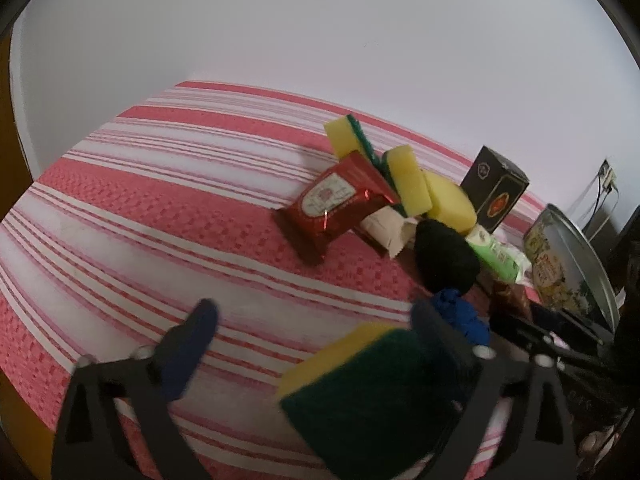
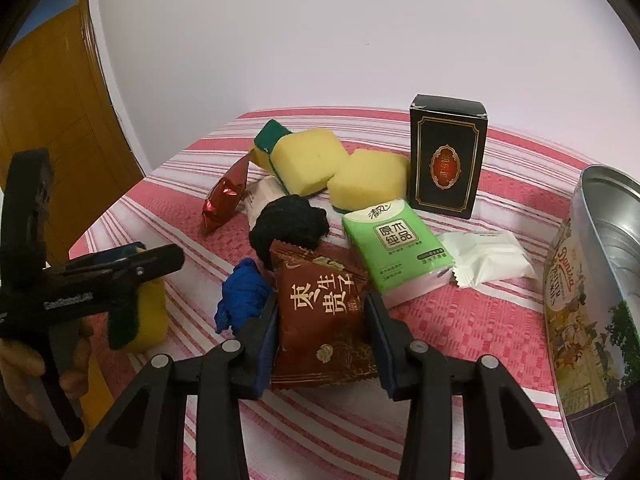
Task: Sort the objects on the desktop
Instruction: 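Lift the sponge with the left tool while the right tool grasps the red-brown snack packet, then drop the red-brown packet into the silver tin with the right tool while the left tool drops the sponge in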
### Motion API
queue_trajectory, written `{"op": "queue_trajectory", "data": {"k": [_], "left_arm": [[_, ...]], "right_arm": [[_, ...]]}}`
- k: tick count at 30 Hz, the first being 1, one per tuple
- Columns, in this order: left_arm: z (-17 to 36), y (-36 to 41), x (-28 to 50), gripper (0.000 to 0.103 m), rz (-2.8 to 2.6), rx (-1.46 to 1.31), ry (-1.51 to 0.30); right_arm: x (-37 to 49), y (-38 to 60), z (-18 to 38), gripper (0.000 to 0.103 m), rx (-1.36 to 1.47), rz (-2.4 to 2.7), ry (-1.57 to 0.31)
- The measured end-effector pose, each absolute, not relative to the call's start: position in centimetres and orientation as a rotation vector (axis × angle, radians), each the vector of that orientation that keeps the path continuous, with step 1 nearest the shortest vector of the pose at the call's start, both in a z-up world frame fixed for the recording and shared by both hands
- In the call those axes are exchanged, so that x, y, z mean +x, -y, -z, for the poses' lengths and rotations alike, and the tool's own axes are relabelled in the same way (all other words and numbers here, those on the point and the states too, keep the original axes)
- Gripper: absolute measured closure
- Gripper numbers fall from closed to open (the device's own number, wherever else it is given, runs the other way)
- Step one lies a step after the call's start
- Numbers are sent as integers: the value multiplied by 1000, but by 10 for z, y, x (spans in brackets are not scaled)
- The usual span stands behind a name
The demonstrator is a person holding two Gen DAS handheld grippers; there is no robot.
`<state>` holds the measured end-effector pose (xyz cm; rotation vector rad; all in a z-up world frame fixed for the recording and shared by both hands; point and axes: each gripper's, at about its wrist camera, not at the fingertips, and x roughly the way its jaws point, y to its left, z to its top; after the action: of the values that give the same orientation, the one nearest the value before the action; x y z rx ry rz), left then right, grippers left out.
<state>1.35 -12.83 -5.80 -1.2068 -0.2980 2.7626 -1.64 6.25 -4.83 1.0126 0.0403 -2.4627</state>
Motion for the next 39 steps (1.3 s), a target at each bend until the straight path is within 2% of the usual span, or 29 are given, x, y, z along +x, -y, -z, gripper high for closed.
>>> {"op": "queue_trajectory", "data": {"k": [10,11,12,13,15,21,27,34,39], "left_arm": [[66,114,14,1,-2765,-1250,199],[68,108,13,6,-2791,-1246,151],[69,103,14,17,-2816,-1247,86],[69,99,14,23,-2834,-1245,19],[65,95,16,53,-2799,-1217,45],[61,102,16,54,-2813,-1236,162],[44,113,21,54,-2840,-1146,285],[3,81,21,54,-2837,-959,232],[-24,23,11,54,-2747,-835,146]], "right_arm": [[-16,-64,48,59,1027,2458,-7],[-16,-64,47,59,1025,2459,-5],[-15,-64,47,59,1025,2460,-3],[-16,-64,46,59,1025,2462,0],[-17,-63,46,59,1022,2467,5],[-11,-73,39,59,933,2476,48],[-1,-96,36,59,915,2481,184],[21,-139,10,59,816,2589,257],[43,-174,-20,59,693,2743,212]]}}
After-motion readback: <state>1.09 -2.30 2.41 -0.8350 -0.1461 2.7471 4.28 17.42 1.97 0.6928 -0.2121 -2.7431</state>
